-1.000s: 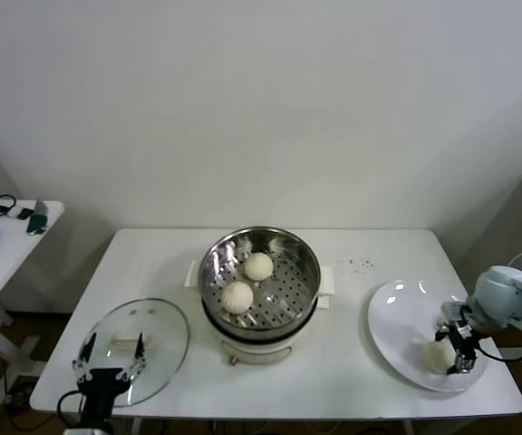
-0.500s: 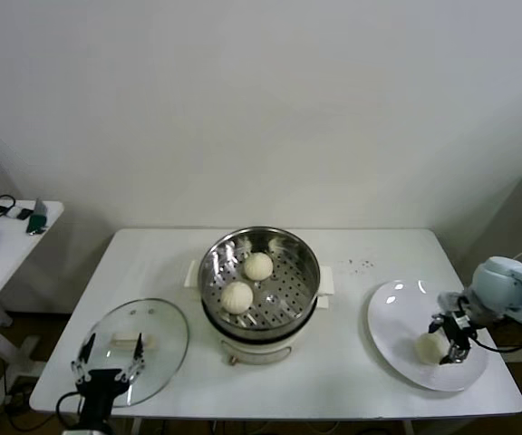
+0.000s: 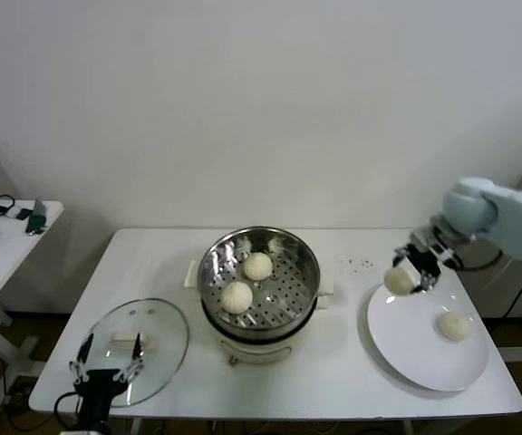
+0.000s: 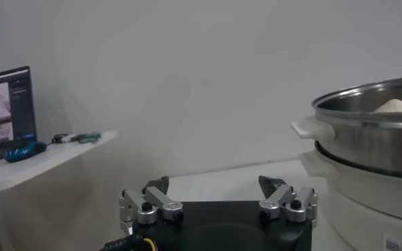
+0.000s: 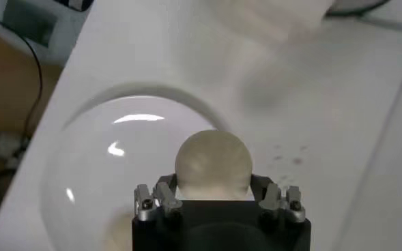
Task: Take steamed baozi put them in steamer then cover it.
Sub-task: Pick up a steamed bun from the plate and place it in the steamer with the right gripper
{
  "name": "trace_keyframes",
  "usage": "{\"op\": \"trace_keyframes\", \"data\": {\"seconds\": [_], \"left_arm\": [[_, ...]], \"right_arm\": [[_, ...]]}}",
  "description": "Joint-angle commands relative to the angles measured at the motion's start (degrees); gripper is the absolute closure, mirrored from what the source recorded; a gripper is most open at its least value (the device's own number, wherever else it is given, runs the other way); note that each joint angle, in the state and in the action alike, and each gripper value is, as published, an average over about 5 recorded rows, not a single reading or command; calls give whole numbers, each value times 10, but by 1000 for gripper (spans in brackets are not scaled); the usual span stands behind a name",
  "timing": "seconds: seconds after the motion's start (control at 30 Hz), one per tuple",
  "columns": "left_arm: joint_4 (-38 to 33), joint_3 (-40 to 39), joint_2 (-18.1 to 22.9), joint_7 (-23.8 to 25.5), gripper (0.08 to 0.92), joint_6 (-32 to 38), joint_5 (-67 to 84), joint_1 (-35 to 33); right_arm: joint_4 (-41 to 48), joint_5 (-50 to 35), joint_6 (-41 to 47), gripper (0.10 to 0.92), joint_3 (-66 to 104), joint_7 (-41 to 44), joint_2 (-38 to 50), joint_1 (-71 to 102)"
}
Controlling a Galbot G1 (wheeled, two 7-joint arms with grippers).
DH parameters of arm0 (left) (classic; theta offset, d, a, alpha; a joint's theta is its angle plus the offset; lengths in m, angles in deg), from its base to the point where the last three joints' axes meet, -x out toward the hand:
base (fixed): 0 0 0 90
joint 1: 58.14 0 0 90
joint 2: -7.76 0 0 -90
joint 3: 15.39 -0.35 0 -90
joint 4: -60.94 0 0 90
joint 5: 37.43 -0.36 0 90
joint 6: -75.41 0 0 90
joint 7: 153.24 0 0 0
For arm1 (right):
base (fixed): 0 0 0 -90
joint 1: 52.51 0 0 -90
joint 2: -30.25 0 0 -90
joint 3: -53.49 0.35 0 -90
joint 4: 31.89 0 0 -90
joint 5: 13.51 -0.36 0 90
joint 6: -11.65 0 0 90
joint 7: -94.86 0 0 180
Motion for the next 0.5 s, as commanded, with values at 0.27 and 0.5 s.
{"op": "trace_keyframes", "data": {"seconds": [0.27, 0.5], "left_arm": [[5, -4, -7, -1, 177, -2, 1, 3], [13, -7, -10, -1, 177, -1, 9, 3]], "right_arm": [[-15, 10, -165, 330, 36, 17, -265, -100], [-9, 43, -200, 330, 62, 33, -349, -39]]}}
